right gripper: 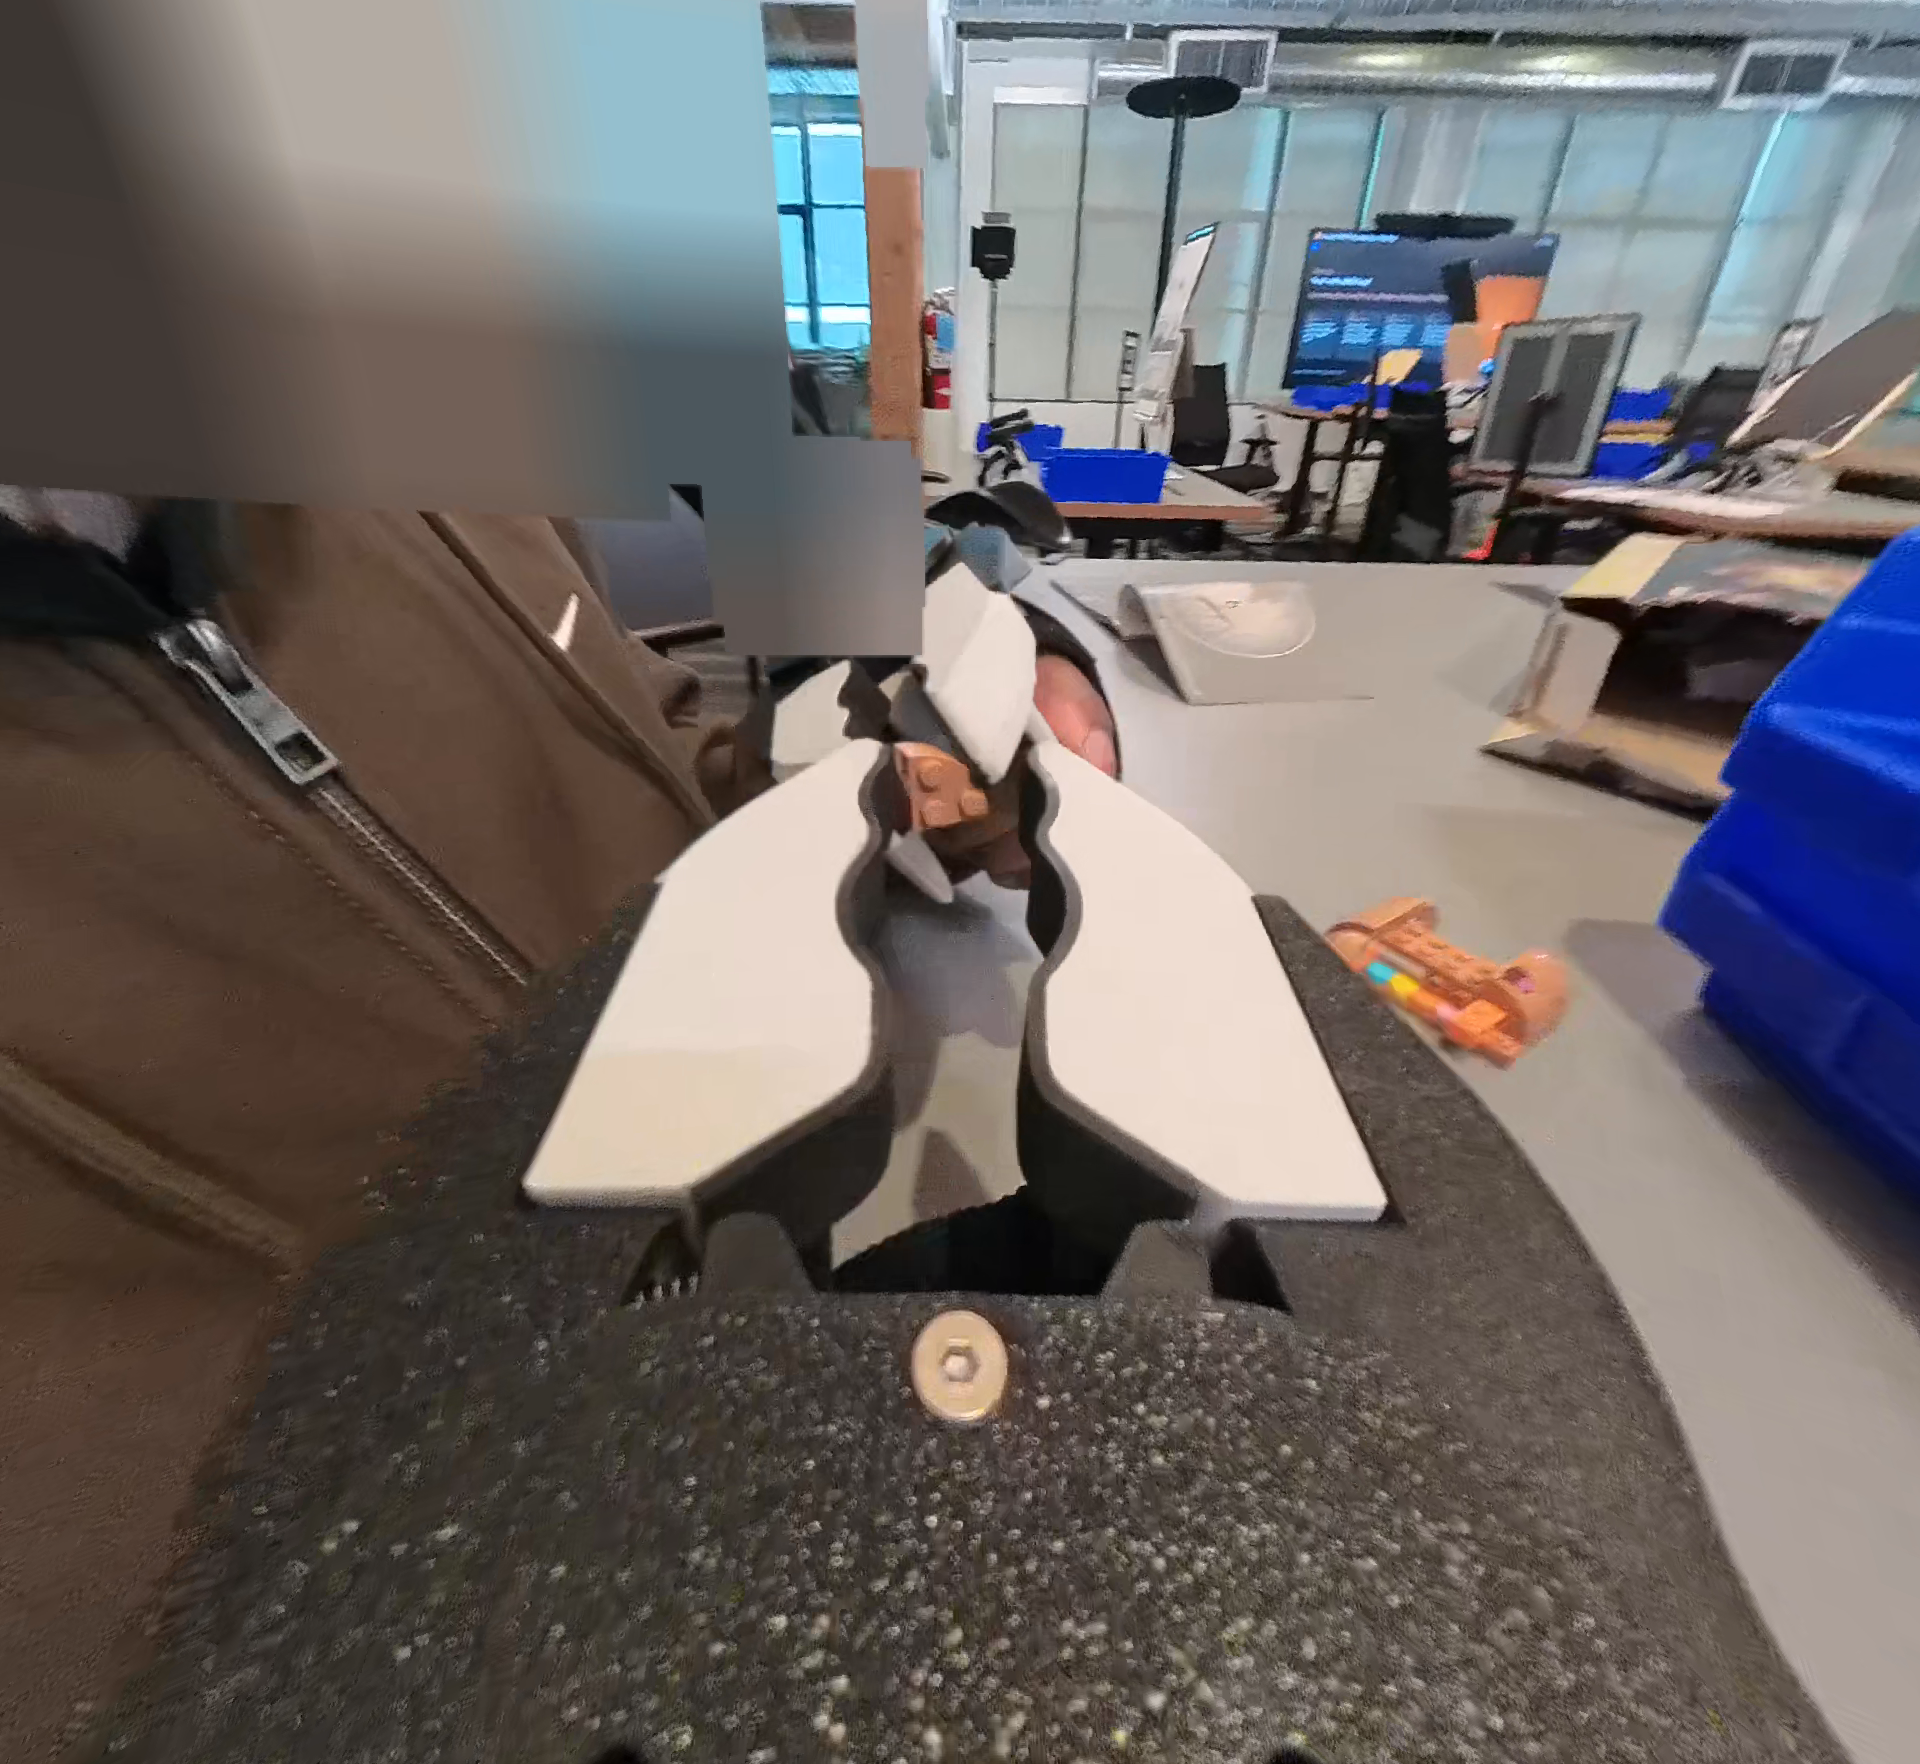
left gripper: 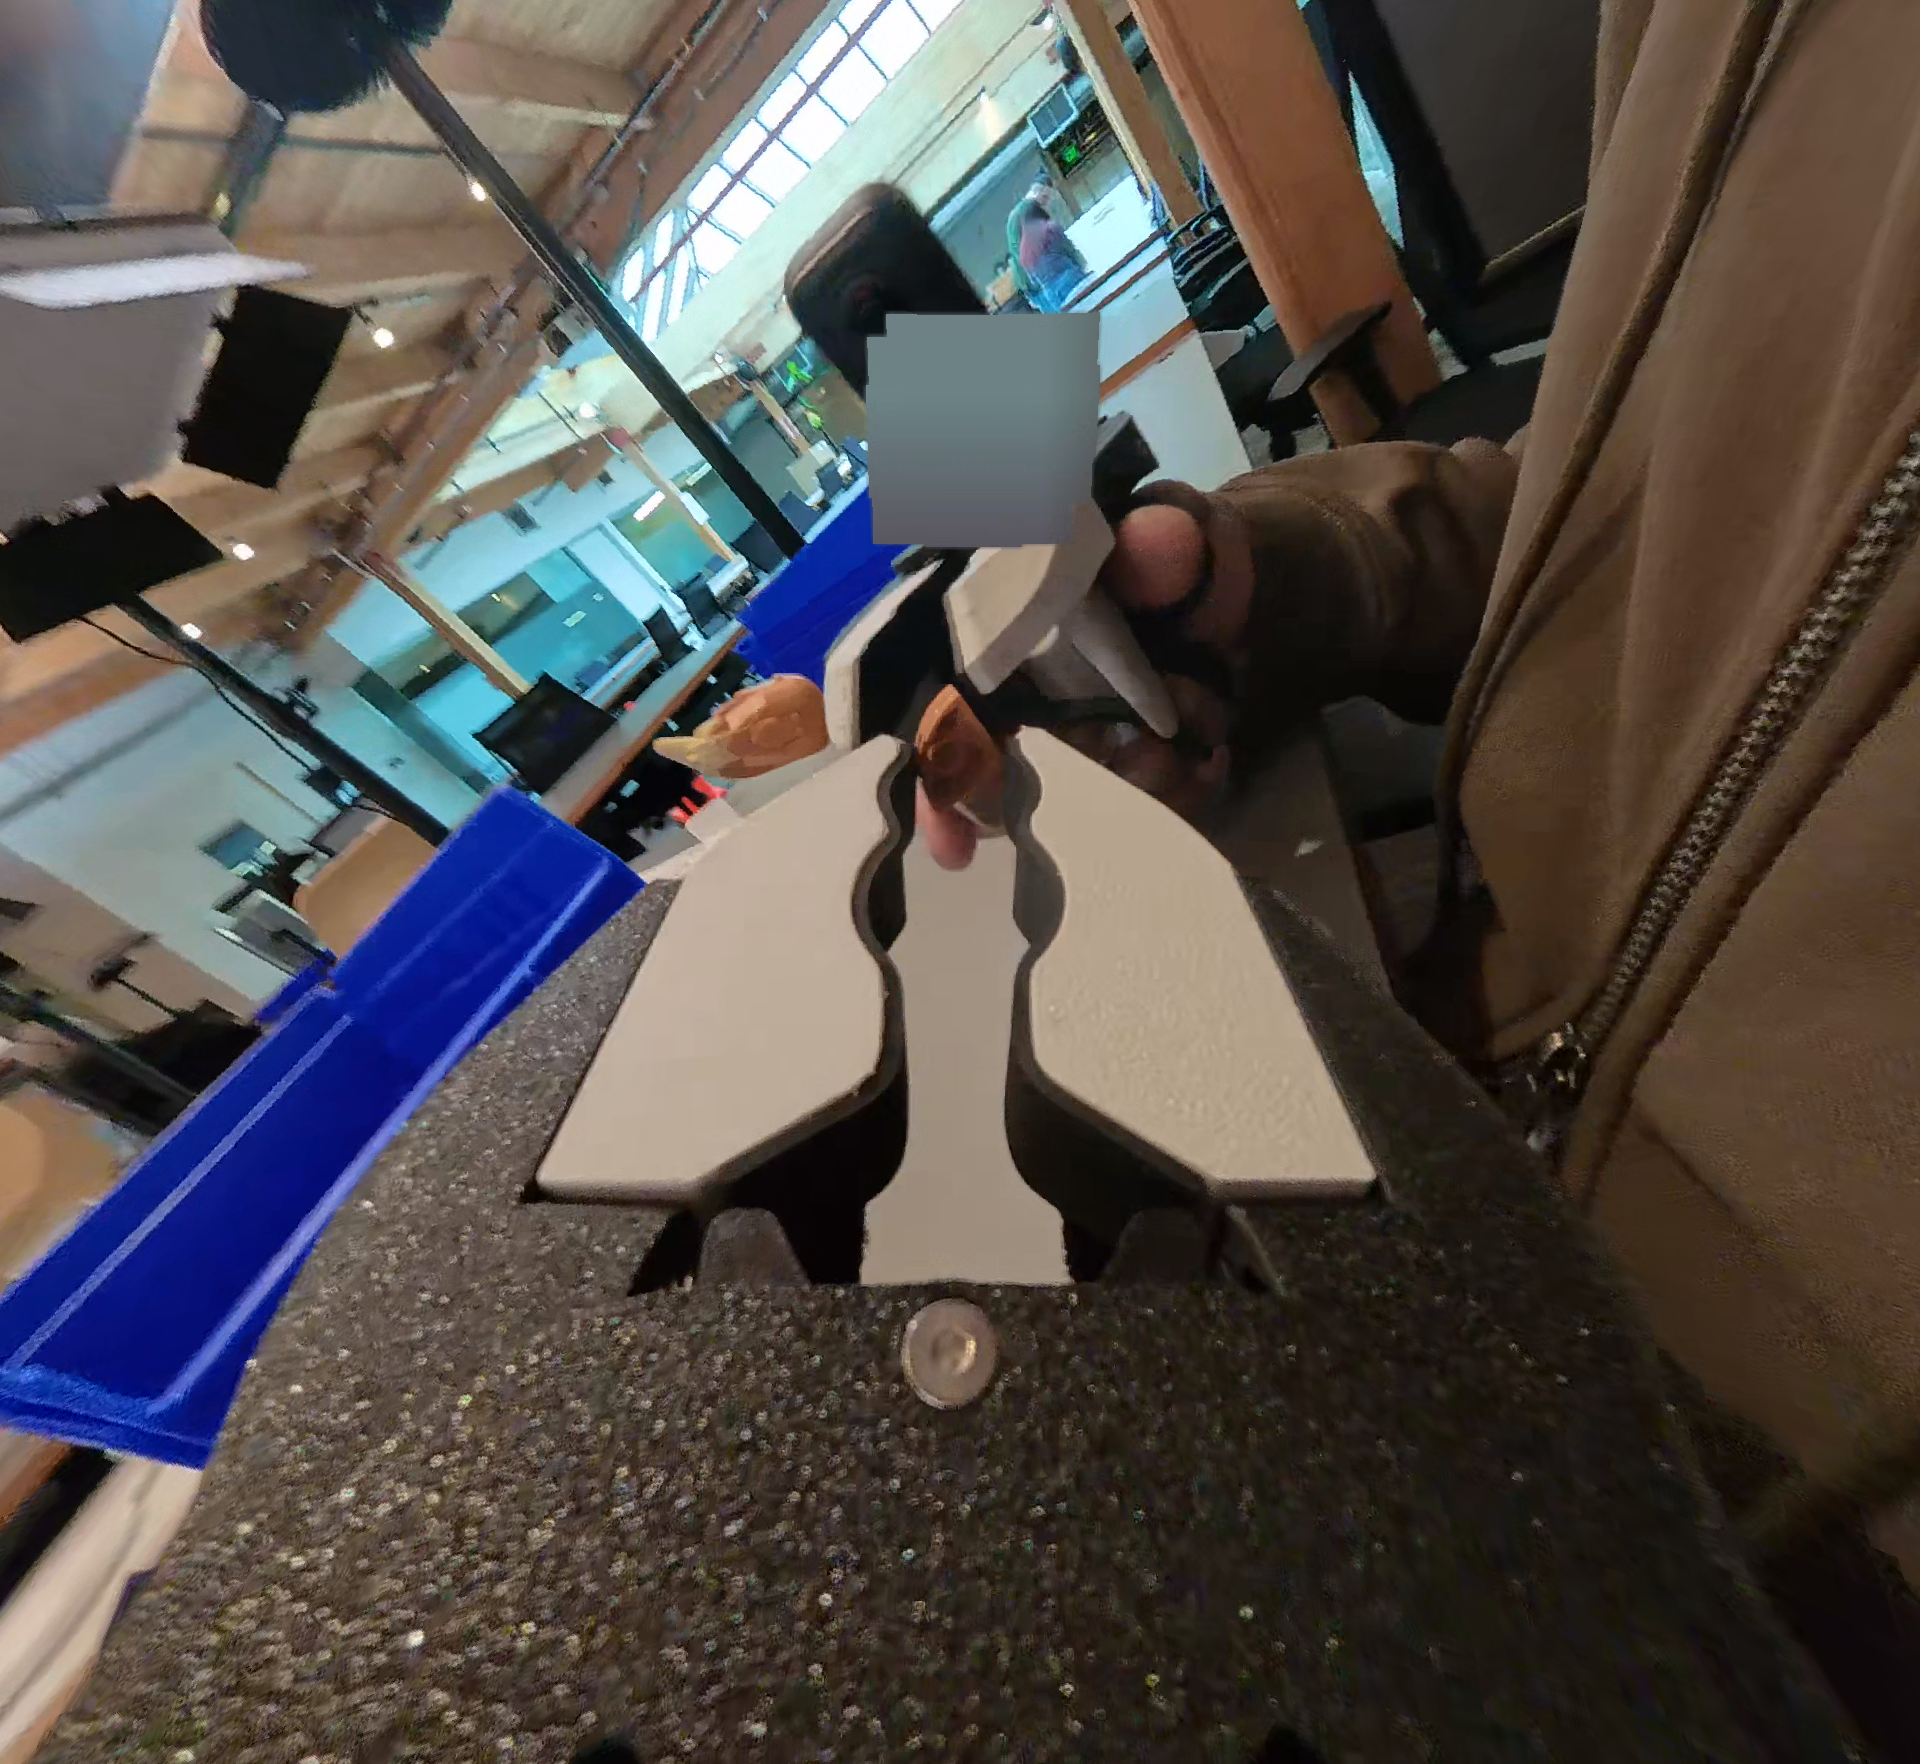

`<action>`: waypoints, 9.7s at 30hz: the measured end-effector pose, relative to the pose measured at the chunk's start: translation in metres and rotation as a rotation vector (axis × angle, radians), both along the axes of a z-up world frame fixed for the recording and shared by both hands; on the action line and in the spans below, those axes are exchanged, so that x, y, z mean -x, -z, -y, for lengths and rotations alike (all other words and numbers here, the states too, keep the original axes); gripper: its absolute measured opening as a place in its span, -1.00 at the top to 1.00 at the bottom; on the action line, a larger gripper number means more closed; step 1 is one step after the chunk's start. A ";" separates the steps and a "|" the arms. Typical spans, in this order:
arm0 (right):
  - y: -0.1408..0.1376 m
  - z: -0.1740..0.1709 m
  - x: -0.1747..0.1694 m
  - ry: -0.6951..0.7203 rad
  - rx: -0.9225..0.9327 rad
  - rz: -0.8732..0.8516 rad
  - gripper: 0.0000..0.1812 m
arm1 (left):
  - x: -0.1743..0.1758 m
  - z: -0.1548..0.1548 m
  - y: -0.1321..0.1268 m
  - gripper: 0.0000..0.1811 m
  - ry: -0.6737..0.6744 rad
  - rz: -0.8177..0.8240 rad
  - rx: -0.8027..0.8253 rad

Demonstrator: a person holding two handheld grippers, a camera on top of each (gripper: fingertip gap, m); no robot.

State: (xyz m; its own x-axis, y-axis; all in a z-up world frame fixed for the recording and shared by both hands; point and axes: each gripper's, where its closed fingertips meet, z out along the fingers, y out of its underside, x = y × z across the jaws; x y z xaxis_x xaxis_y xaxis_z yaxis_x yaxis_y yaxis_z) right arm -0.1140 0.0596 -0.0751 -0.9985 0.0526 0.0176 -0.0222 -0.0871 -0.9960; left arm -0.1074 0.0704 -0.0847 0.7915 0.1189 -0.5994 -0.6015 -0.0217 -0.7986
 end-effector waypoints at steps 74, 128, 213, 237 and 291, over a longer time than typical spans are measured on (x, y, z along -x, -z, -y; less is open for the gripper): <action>-0.007 0.005 -0.011 0.249 -0.034 -0.521 0.75 | -0.012 -0.003 -0.011 0.81 0.604 1.402 -0.062; 0.047 0.011 0.007 0.357 -0.448 -0.733 0.74 | -0.003 -0.002 0.038 0.83 0.236 1.112 0.263; 0.006 -0.061 0.088 0.933 -0.413 -0.777 0.86 | 0.202 0.070 -0.080 0.31 -0.575 0.408 0.080; 0.027 -0.025 0.083 0.845 -0.520 -0.838 0.85 | 0.155 0.064 0.115 0.46 -0.470 0.778 0.679; 0.042 -0.030 0.096 0.855 -0.602 -0.719 0.85 | 0.111 0.044 0.108 0.65 -0.346 0.246 0.868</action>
